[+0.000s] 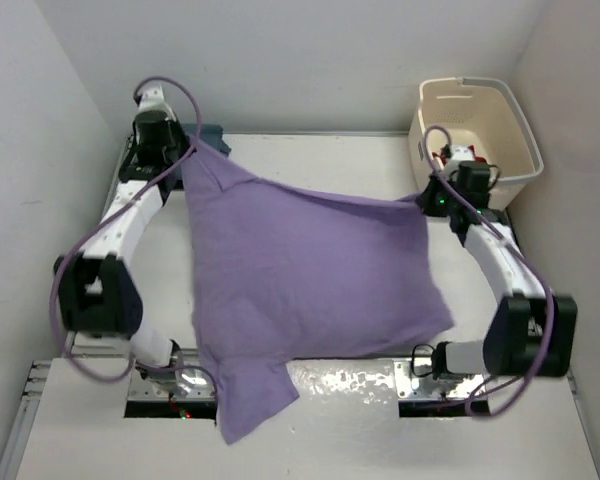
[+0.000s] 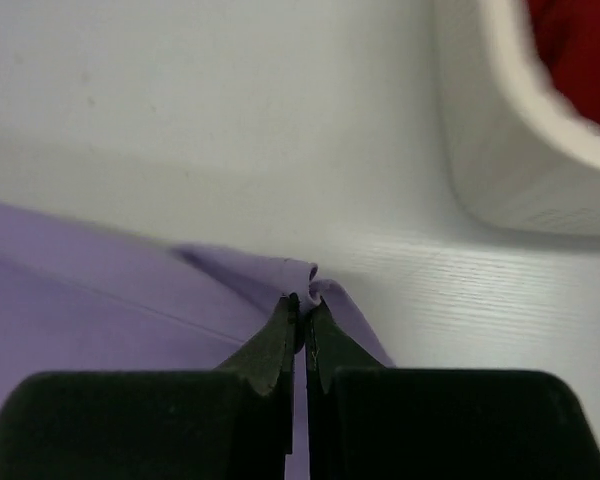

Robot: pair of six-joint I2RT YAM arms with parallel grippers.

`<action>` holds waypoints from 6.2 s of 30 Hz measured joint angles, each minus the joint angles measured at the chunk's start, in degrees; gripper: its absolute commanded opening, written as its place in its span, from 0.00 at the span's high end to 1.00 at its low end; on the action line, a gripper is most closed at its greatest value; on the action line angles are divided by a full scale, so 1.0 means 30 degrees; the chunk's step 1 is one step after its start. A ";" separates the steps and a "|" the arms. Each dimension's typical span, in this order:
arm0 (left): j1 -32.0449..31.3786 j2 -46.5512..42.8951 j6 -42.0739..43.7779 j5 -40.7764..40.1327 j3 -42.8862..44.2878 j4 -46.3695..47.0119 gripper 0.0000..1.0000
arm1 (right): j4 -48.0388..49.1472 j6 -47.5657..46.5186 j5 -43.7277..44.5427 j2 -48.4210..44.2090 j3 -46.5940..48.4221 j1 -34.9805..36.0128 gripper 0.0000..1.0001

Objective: Fold and stack the t-shirts
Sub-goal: Flatten out the tshirt, then fold the flattened tshirt in 1/3 of the way, then grap the side of the flattened tshirt closest away from the robot with both arms

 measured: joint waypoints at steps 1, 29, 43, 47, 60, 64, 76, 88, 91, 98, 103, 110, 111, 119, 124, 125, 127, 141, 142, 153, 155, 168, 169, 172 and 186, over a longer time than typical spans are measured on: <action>0.0452 0.1107 -0.0073 0.0503 -0.0474 0.0350 1.00 | 0.0423 -0.0211 0.0029 0.1304 0.0036 0.0255 1.00; 0.0969 0.1581 -0.2040 0.4350 -0.3271 0.1887 1.00 | -0.0022 -0.2397 0.1996 0.9989 0.5683 0.0758 1.00; 0.0933 -0.6630 -0.6003 0.3271 -1.2684 -0.1785 1.00 | -0.2353 -0.2310 0.2375 0.8881 0.5136 0.0758 1.00; 0.0933 -0.8983 -0.6936 0.2601 -1.3945 -0.3308 1.00 | -0.3395 -0.2215 0.2652 0.8867 0.5144 0.0750 1.00; 0.0933 -0.9653 -0.8240 0.2237 -1.4593 -0.6215 0.99 | -0.5034 -0.2018 0.3381 0.8706 0.5064 0.0750 0.96; 0.0933 -0.9238 -0.8582 0.2739 -1.5715 -0.7184 0.55 | -0.4197 -0.1698 0.3781 0.8233 0.3621 0.0758 0.59; 0.0925 -0.7817 -0.8218 0.3555 -1.1832 -0.9479 0.00 | -0.4189 -0.1435 0.4962 0.5923 0.2127 0.1078 0.01; -0.0102 0.0976 -0.7810 0.5610 -0.8976 -0.2681 0.00 | -0.2805 -0.1282 0.4102 0.9180 0.3206 0.4335 0.01; -0.0262 0.3373 -0.7817 0.6215 -0.8138 -0.1530 0.00 | -0.2892 -0.1020 0.4102 1.1278 0.3949 0.4269 0.01; -0.0328 0.6965 -0.7599 0.5938 -0.5275 -0.1005 0.00 | -0.2790 0.0036 0.4517 1.3937 0.6470 0.3920 0.01; -0.0306 0.8415 -0.7410 0.5639 -0.3432 -0.1042 0.01 | -0.2492 0.0168 0.4444 1.4593 0.7315 0.3490 0.01; -0.0306 0.9930 -0.7133 0.5377 -0.1166 -0.1384 0.01 | -0.2579 -0.0277 0.4299 1.5380 0.8553 0.3388 0.01; -0.0306 0.9857 -0.7111 0.5391 -0.1217 -0.1384 0.01 | -0.2645 -0.0393 0.4248 1.5380 0.8568 0.3388 0.01; -0.0503 0.4852 -0.7067 0.4364 -0.4561 -0.4226 0.00 | -0.3497 -0.1129 0.3891 1.2757 0.7461 0.3395 0.01; -0.0714 -0.0182 -0.7614 0.2994 -0.5960 -0.6098 0.00 | -0.3075 -0.0758 0.4328 0.7278 0.4379 0.3395 0.01; -0.0736 -0.1282 -0.7876 0.2820 -0.6521 -0.6455 0.00 | -0.3089 -0.0444 0.4619 0.6098 0.3585 0.3395 0.01; -0.0743 -0.3271 -0.8444 0.2674 -0.7941 -0.7322 0.00 | -0.3162 0.0204 0.5122 0.4255 0.2106 0.3388 0.01; -0.2397 -0.8735 -1.1438 0.6426 -1.7296 -1.4149 0.00 | -0.5559 0.3359 0.6674 -0.1428 -0.5005 0.2601 0.01; -0.2849 -0.8364 -1.1519 0.6572 -1.7347 -1.4149 0.01 | -0.5566 0.3461 0.6594 -0.1428 -0.5071 0.2514 0.01; -0.3628 -0.5406 -1.1555 0.6513 -1.7384 -1.4287 0.57 | -0.5792 0.3898 0.6492 -0.1435 -0.5195 0.2113 0.01; -0.3628 -0.5399 -1.1562 0.6382 -1.7398 -1.4309 0.58 | -0.5785 0.3898 0.6550 -0.1479 -0.5348 0.2018 0.01; -0.3636 -0.5297 -1.1409 0.5727 -1.6983 -1.2903 1.00 | -0.6309 0.3963 0.6054 -0.2062 -0.7045 0.1741 0.02; -0.3636 -0.5319 -1.1402 0.5792 -1.6983 -1.2713 1.00 | -0.6302 0.3985 0.6011 -0.2062 -0.7242 0.1741 0.03; -0.3636 -0.5479 -1.1307 0.5923 -1.6976 -1.1941 1.00 | -0.6258 0.4131 0.5938 -0.2062 -0.7766 0.1661 0.07; -0.3636 -0.5748 -1.0652 0.6142 -1.4885 -1.1446 1.00 | -0.3402 0.5625 0.5639 -0.1894 -0.9675 0.1137 0.60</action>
